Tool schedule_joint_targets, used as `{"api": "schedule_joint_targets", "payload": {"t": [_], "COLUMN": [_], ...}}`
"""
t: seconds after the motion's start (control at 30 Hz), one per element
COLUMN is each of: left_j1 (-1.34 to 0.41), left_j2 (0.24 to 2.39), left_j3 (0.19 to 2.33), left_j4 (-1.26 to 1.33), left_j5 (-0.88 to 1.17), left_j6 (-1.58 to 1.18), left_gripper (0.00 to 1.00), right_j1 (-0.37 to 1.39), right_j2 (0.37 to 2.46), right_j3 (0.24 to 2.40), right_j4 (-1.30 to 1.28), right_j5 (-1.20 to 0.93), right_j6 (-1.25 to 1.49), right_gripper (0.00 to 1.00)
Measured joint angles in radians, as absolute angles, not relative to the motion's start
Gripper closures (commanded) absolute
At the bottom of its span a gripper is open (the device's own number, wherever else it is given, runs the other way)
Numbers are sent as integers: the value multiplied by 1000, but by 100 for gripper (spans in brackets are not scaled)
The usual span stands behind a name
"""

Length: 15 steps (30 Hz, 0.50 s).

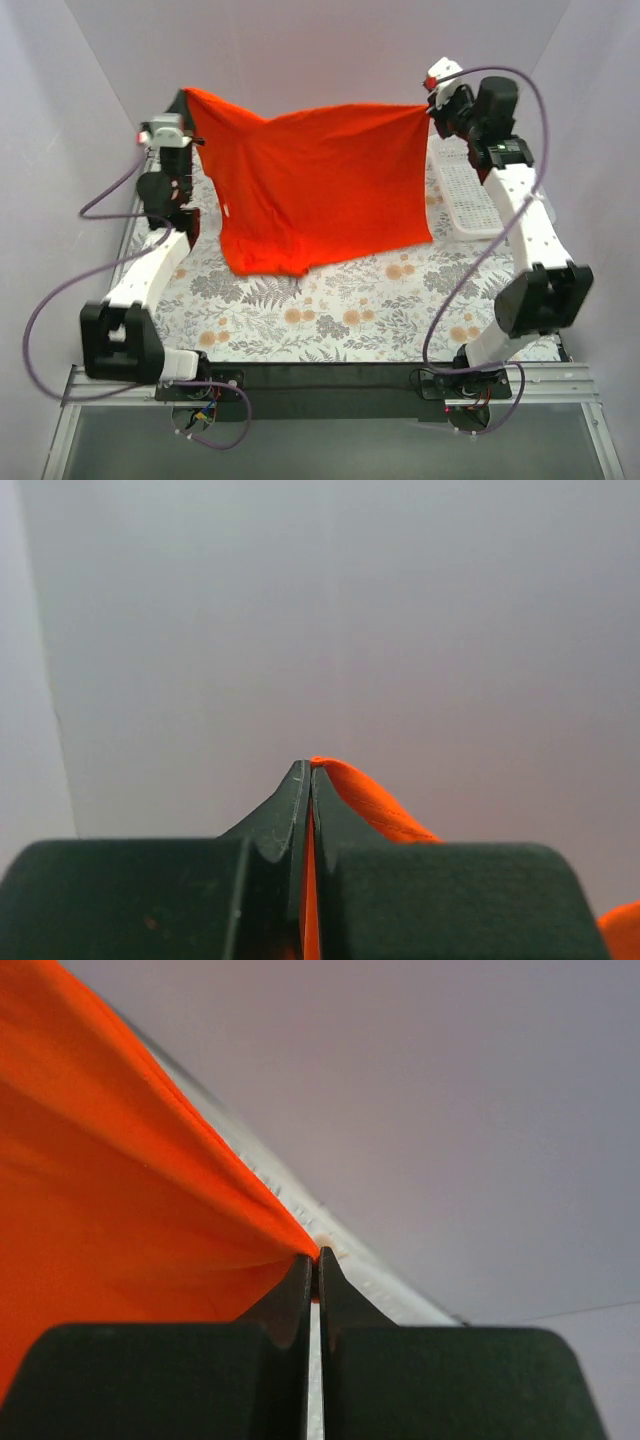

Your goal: Fold and stack the t-shirts

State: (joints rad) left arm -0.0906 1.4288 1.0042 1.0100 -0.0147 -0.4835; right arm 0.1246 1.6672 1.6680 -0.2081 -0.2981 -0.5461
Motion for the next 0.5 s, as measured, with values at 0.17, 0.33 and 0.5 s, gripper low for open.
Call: {"api": "schedule_joint_targets", "payload": {"t": [0.17,0.33,0.5], "left_j1": [-88,-88,-88], "left_j2": [1041,845,801], "left_j3": [1049,1114,1214], "left_j4": [1015,998,941], "left_j5": [-19,-14,-6], "left_j6": [-593,-651,-655], "left_gripper": [100,100,100], "right_j1": [124,124,124], "right_j2": [1361,1147,1072], "right_j3": [1818,1958,2106], "right_j4": [-287,-361,-406], "right_j5": [-340,-356,-344], "right_j6": [-522,-503,-500], "right_gripper": [99,99,99]}}
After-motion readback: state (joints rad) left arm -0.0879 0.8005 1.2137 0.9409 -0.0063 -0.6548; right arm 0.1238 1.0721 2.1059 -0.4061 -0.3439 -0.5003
